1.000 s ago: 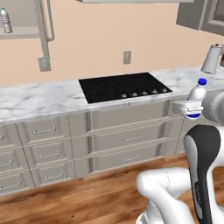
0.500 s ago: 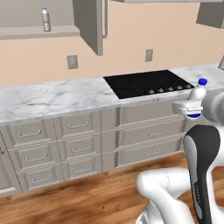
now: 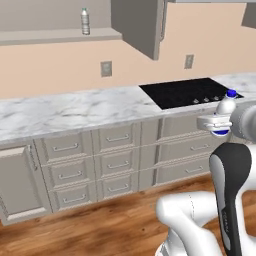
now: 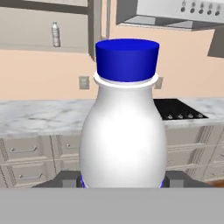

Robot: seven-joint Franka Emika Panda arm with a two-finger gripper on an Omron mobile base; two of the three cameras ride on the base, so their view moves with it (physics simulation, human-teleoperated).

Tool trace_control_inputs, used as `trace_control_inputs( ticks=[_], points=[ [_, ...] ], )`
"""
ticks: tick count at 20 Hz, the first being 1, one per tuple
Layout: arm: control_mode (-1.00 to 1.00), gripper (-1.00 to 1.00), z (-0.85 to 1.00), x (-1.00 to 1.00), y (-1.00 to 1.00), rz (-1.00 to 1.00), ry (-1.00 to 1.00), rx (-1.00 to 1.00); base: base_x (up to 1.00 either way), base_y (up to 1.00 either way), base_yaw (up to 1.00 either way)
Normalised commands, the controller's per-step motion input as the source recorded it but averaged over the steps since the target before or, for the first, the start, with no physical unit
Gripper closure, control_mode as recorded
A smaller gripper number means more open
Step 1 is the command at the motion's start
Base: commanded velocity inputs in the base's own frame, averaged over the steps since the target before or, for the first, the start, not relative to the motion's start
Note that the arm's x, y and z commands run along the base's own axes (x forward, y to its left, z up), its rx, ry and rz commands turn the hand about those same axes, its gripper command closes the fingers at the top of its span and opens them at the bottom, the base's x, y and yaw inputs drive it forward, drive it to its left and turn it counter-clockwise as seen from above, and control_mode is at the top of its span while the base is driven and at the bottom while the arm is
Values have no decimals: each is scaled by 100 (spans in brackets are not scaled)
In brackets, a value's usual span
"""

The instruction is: Sort all alcoholic drinks to one cabinet, and non-alcoholic drinks to the other.

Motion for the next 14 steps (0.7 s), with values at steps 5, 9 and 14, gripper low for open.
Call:
trace_control_inputs(
  ticks=[5,9,14],
  points=[
    [100,100,0,0,0,0,0,0,16,72,0],
    [100,100,0,0,0,0,0,0,41,63,3],
    [100,100,0,0,0,0,0,0,58,42,13]
  ],
)
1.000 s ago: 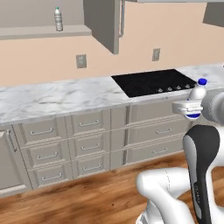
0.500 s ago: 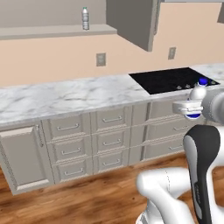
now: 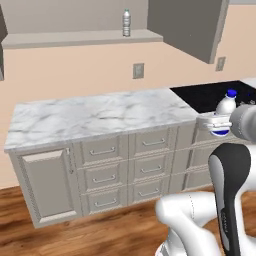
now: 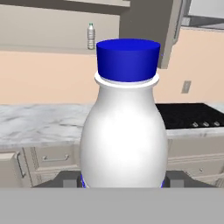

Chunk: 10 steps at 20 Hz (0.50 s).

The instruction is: Sort all alcoholic drinks to one cabinet, and non-alcoholic drinks to the other.

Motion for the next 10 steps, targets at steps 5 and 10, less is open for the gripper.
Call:
trace_control_inputs(
  ticks=[5,10],
  points=[
    [100,100,0,0,0,0,0,0,57,38,17],
    [100,100,0,0,0,0,0,0,45,36,18]
  ],
)
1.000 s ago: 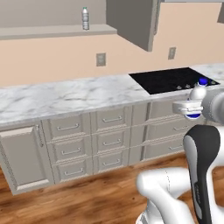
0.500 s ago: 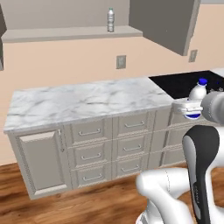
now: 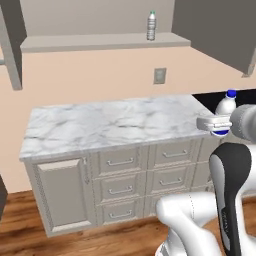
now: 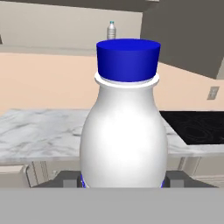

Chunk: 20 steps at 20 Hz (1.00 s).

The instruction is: Sort all alcoholic drinks to one cabinet, and non-alcoholic drinks to the other.

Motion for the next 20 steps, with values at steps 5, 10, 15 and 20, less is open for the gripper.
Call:
trace_control_inputs(
  ticks=[5,10,15,20],
  points=[
    [100,100,0,0,0,0,0,0,40,33,18],
    [100,100,0,0,0,0,0,0,42,27,15],
    [100,100,0,0,0,0,0,0,58,19,7],
    [100,100,0,0,0,0,0,0,69,17,4]
  ],
)
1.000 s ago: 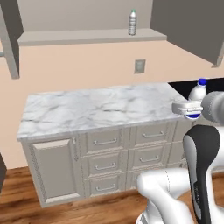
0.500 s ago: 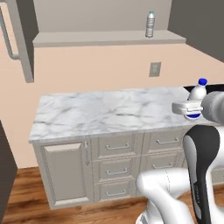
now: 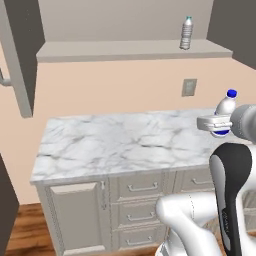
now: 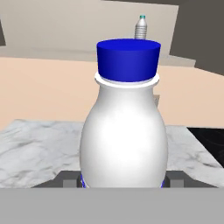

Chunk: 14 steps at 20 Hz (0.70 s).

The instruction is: Sort all alcoholic drinks to one cabinet, and non-alcoholic drinks to the other.

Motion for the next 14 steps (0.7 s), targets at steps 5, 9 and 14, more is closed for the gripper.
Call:
trace_control_inputs(
  ticks=[5,9,14],
  points=[
    [100,100,0,0,0,0,0,0,54,15,3],
    [100,100,0,0,0,0,0,0,44,14,2],
    [100,100,0,0,0,0,0,0,41,15,2]
  ],
)
